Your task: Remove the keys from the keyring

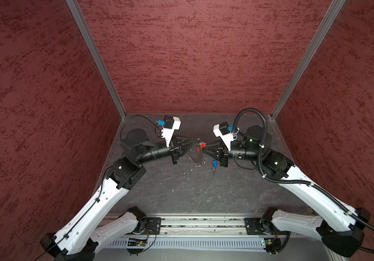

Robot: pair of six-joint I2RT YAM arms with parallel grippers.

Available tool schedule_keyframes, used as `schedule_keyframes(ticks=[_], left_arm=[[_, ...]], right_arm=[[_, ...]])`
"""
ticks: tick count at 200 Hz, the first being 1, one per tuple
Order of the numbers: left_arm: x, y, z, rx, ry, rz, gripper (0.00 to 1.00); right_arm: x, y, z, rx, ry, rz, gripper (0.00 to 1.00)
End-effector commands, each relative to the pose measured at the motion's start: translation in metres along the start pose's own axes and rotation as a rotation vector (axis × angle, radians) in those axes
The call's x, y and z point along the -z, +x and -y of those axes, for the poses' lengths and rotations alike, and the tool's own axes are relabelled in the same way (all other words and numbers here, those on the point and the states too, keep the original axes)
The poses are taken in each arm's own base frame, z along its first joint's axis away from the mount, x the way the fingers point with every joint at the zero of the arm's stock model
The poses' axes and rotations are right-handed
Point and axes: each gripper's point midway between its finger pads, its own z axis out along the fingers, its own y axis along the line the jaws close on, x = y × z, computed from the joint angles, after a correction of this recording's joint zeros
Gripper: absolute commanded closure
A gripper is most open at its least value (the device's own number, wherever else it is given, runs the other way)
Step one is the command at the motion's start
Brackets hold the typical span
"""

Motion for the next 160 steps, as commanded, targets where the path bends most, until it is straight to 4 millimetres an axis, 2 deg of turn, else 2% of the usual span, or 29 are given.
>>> schedule_keyframes(ticks=[1,76,107,160], left_arm=[[0.004,-0.002,0.009,-0.002,0.038,-0.002,1.00],[0.004,0.006,0.020,0.019,0.116,-0.051,1.00],[0.009,0.002,0.028,0.037,0.188,-0.036,1.00],[0.012,-0.006,0.039,0.072,0.279,-0.008,1.00]], right_arm=[[0.012,-0.019,-0.006,0.066,0.032,0.028,1.00],[0.011,-0.032,-0.001,0.115,0.058,0.031,1.00],[0.007,-0.028,0.004,0.110,0.062,0.018,1.00],[0.000,-0.020,0.001,0.092,0.015,0.001,1.00]])
